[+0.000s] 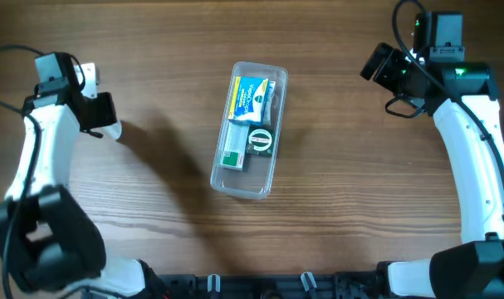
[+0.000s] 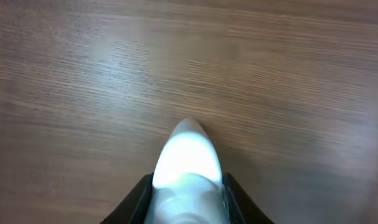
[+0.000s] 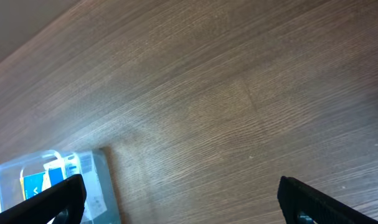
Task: Pack container
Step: 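Grasp the small glass bottle with the left gripper and lift it, then lower the glass bottle into the container and release it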
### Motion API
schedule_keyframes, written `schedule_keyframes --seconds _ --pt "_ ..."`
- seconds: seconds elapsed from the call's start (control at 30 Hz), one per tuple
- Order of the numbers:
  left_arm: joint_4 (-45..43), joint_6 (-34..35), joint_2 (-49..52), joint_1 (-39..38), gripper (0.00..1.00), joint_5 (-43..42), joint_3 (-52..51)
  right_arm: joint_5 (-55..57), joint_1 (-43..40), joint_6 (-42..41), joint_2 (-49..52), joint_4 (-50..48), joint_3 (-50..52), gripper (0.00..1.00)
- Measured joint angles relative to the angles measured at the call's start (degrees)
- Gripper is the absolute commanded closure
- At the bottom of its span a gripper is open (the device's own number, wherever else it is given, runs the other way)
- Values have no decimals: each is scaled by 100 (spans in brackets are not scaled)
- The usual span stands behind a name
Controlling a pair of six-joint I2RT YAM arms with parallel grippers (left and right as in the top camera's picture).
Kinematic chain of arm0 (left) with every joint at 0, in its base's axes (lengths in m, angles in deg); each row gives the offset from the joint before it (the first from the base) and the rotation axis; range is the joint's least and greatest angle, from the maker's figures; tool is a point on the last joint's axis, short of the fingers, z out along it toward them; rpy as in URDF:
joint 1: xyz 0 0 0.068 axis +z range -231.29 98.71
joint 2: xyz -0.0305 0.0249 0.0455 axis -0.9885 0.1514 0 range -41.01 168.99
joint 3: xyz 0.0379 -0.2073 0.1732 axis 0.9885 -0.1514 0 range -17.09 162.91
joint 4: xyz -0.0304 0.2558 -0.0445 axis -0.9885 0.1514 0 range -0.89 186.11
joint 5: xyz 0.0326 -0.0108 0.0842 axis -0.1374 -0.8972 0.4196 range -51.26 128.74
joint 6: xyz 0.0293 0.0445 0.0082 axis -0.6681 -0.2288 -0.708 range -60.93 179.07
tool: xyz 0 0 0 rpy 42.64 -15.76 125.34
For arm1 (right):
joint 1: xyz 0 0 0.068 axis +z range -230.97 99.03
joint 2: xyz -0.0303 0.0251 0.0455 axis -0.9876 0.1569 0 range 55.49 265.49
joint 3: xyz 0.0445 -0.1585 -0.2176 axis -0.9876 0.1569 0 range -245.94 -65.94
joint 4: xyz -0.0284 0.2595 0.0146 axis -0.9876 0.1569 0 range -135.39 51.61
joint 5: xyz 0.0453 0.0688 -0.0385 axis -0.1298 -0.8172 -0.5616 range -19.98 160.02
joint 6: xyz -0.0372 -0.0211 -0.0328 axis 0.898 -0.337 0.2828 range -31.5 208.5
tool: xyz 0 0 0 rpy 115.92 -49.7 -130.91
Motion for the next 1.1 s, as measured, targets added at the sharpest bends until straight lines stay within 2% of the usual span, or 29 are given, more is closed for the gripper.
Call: schedule_keyframes --seconds 0.17,0.33,0.53,0.67,0.77,1.0,1.1 --pt "426 68 -1335 -822 72 -76 0 0 0 0 0 0 0 0" --pt "688 363 -2424 -2251 72 -131 0 0 0 0 0 0 0 0" --pt "1152 1515 -3082 -3945 72 -13 0 0 0 0 0 0 0 0" --pt "1384 2796 -2833 -4846 72 127 0 0 0 0 0 0 0 0" --pt "1416 3477 -2323 -5239 72 223 0 0 0 0 0 0 0 0" --pt "1316 4229 -669 -5821 73 389 2 0 0 0 0 0 0 0" --pt "1231 4347 -57 -6074 69 470 0 0 0 0 0 0 0 0"
